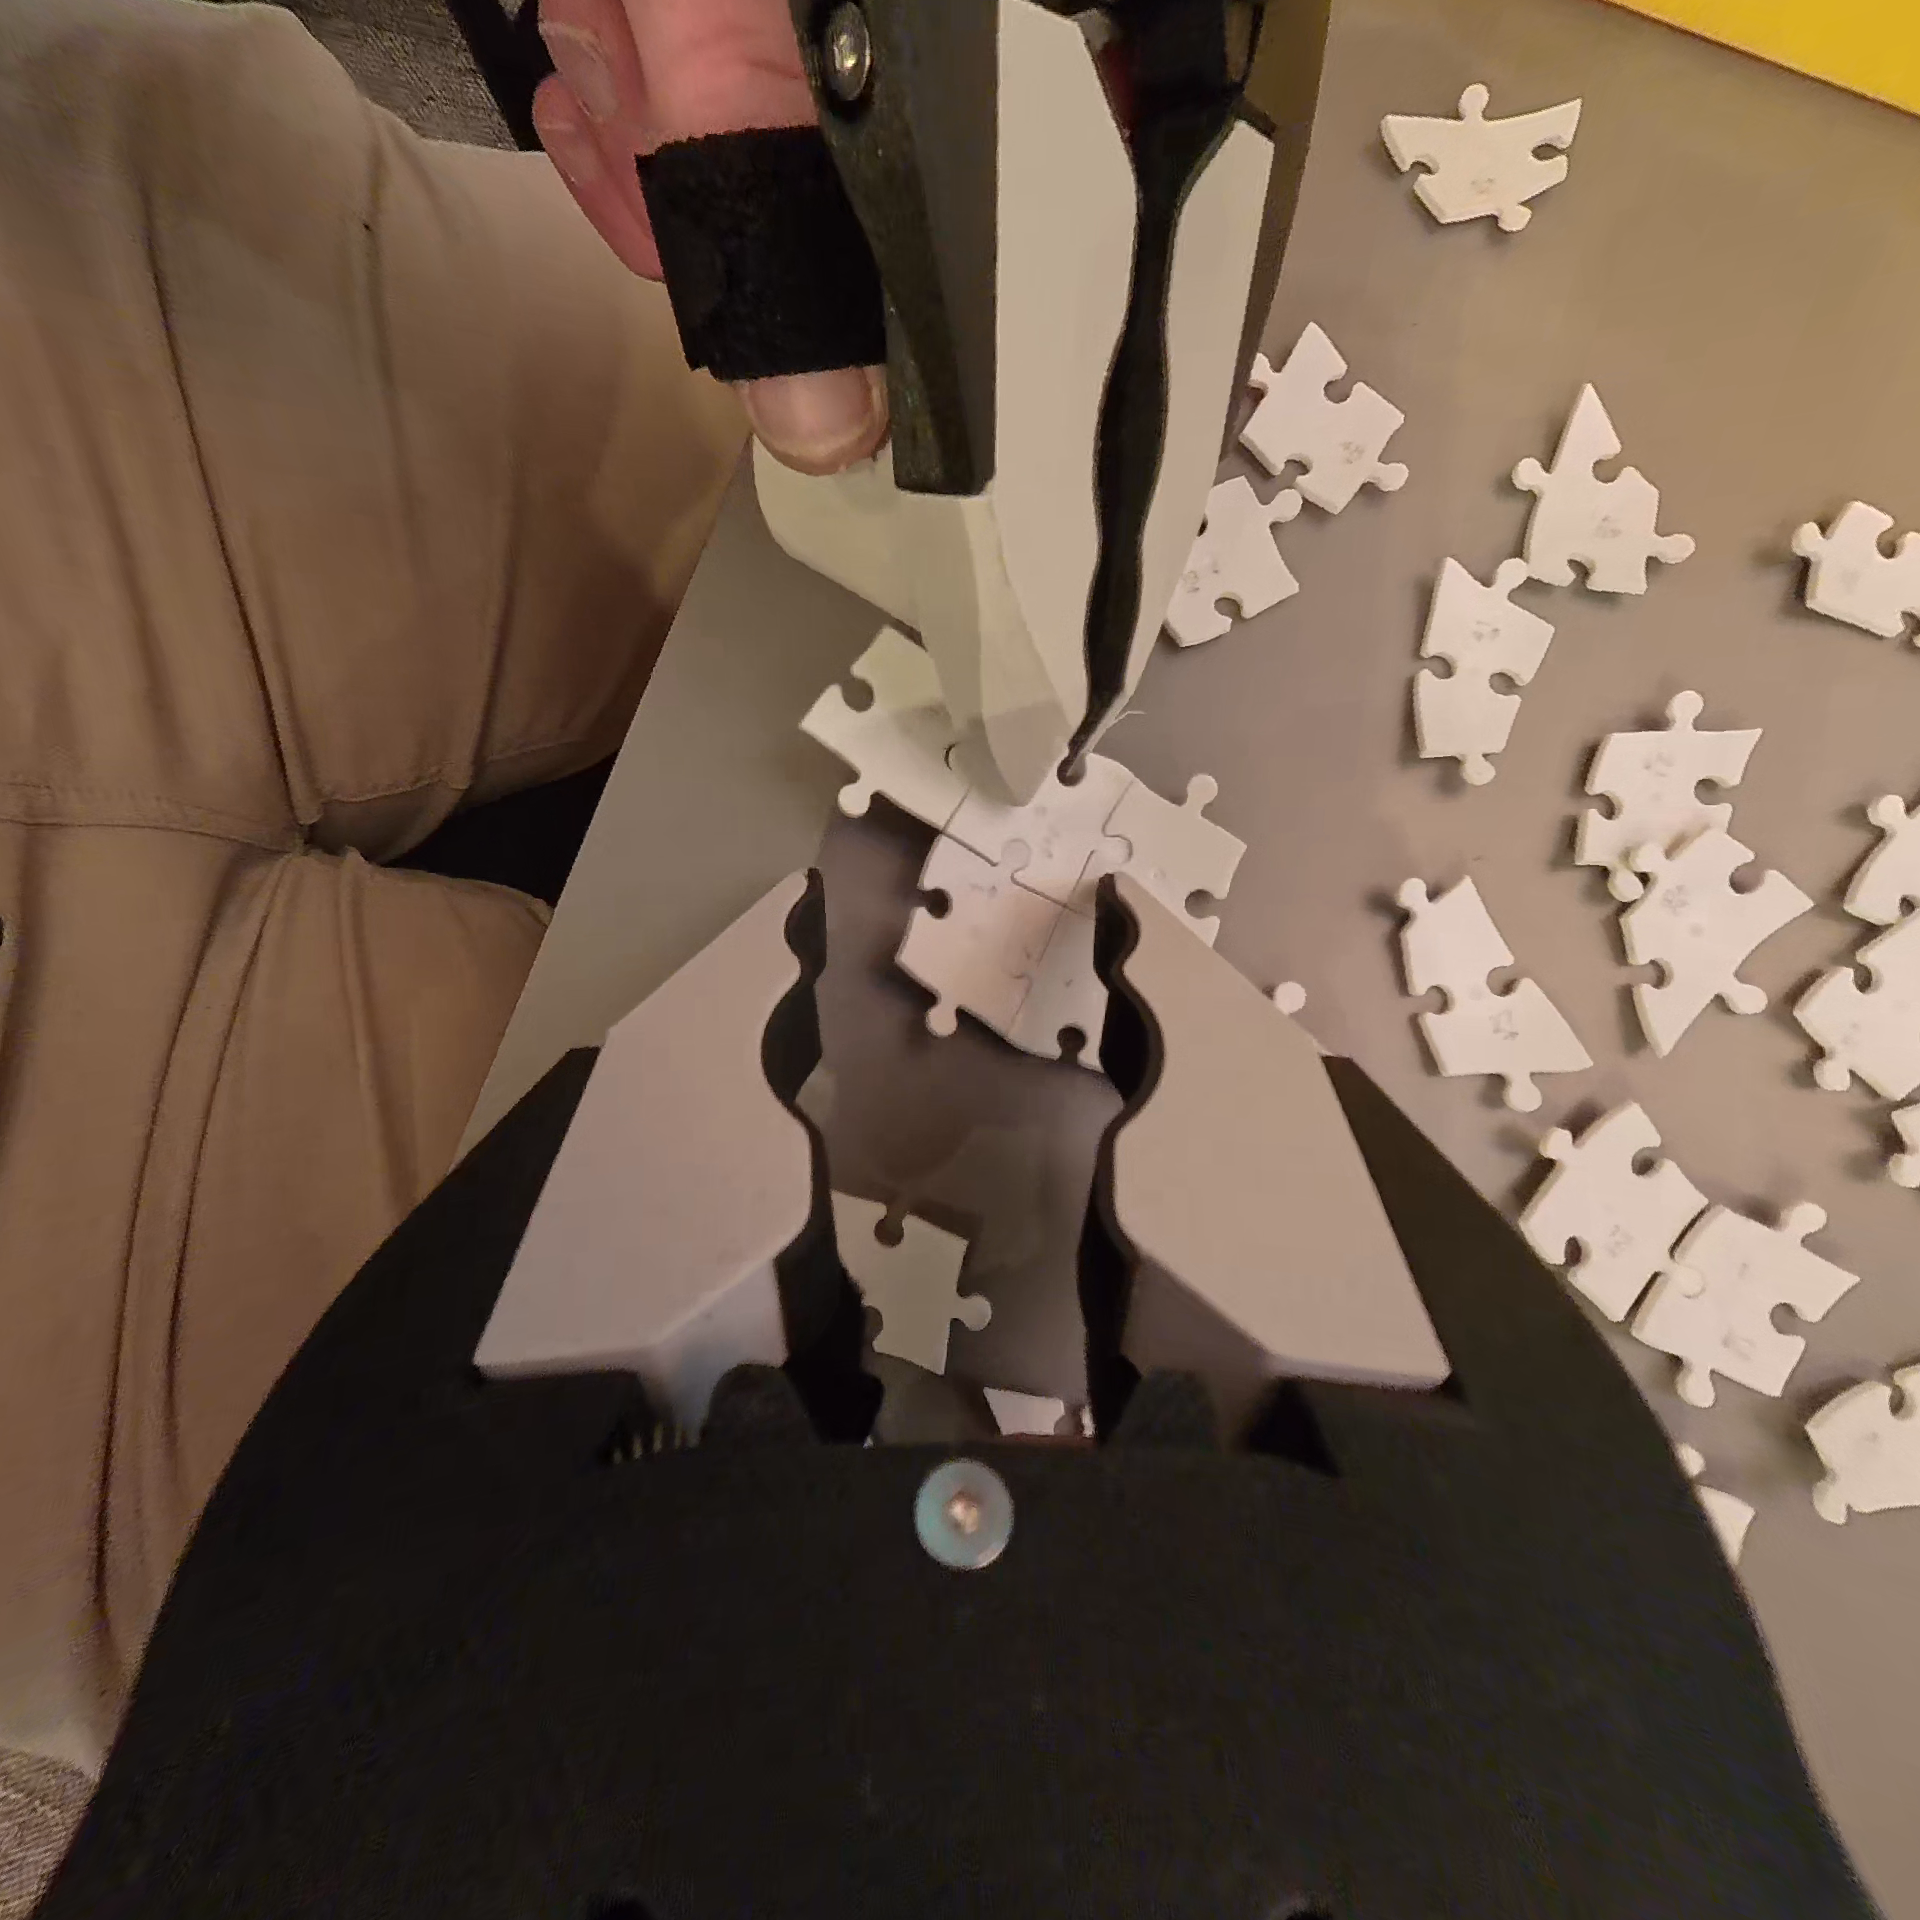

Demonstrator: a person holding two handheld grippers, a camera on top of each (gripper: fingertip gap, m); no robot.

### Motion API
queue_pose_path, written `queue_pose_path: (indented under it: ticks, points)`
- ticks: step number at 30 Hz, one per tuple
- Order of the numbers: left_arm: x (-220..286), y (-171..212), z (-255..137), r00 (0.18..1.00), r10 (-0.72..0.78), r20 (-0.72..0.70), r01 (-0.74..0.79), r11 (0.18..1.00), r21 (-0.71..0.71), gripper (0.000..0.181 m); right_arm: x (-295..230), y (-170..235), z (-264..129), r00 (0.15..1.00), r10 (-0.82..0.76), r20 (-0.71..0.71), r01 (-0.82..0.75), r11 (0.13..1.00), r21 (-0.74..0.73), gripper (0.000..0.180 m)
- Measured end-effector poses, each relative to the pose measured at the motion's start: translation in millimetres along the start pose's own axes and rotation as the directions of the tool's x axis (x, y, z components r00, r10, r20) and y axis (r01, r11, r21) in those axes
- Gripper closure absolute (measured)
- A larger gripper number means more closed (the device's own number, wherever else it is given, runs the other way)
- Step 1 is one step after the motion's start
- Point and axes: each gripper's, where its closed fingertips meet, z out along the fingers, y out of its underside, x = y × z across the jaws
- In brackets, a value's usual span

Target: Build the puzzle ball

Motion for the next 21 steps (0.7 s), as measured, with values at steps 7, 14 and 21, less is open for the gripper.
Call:
queue_pose_path:
  ticks: [7, 14, 21]
  points:
    - [-1, -1, 1, 0.999, 0.033, 0.018, -0.033, 0.999, 0.0, 0.169, 1, 1, 1, 1.0, -0.013, -0.007, 0.012, 0.999, -0.032, 0.132]
    - [0, 0, 0, 0.999, 0.044, 0.017, -0.044, 0.999, 0.003, 0.168, 2, 0, 0, 1.0, 0.006, 0.001, -0.006, 1.0, -0.025, 0.133]
    - [-3, 0, -12, 1.0, 0.009, 0.027, -0.011, 0.999, 0.047, 0.159, 0, -1, 1, 1.0, 0.008, -0.012, -0.009, 1.0, -0.021, 0.128]
